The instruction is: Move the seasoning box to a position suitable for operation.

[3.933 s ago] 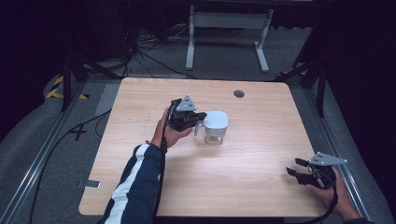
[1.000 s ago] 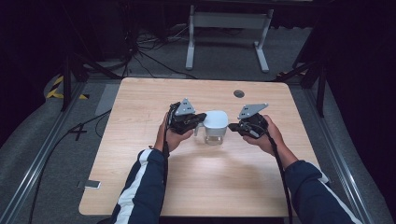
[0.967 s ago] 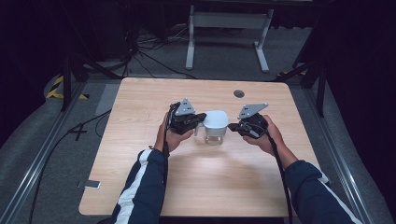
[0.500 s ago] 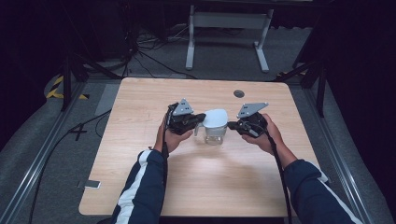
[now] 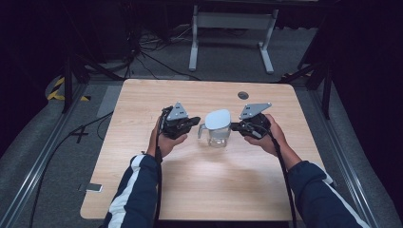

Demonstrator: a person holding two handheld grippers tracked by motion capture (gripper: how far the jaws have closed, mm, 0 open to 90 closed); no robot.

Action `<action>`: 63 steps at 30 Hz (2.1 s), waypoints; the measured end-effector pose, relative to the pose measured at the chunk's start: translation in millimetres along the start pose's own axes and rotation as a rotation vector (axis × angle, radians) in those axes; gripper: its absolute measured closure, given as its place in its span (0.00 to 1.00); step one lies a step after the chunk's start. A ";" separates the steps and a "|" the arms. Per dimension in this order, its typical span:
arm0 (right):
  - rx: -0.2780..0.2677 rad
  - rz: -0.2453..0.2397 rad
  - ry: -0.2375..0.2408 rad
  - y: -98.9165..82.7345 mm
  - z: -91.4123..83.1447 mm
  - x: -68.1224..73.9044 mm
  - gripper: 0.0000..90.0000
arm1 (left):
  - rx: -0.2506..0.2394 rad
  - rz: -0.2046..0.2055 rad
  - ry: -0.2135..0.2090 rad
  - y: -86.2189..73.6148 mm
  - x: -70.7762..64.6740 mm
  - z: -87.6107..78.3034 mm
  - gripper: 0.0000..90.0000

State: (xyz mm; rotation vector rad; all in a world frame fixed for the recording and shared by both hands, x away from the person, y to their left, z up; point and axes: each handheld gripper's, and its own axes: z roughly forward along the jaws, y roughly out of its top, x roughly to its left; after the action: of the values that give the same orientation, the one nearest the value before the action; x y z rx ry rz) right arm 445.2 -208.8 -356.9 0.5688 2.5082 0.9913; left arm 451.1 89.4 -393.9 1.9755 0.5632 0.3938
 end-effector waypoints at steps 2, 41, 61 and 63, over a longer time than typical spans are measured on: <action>-0.003 0.006 0.003 0.1 -0.1 -0.9 0.99 | 0.043 0.041 0.015 -7.4 -0.2 -8.1 0.99; -0.023 -0.015 0.025 20.1 1.3 -4.5 0.99 | 0.298 -0.090 0.056 -135.4 -48.9 -94.7 0.52; -0.053 -0.080 0.040 52.3 8.8 12.2 0.99 | 0.273 -0.104 0.061 -142.3 -48.4 -95.4 0.40; -0.061 -0.081 0.044 55.2 9.6 13.9 0.98 | 0.286 -0.096 0.058 -141.7 -48.2 -95.8 0.39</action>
State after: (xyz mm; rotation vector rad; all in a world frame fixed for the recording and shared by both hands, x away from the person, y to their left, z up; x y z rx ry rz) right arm 450.6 -159.7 -327.1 0.4279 2.5081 1.0575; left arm 332.0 189.5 -479.7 2.2038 0.7842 0.3256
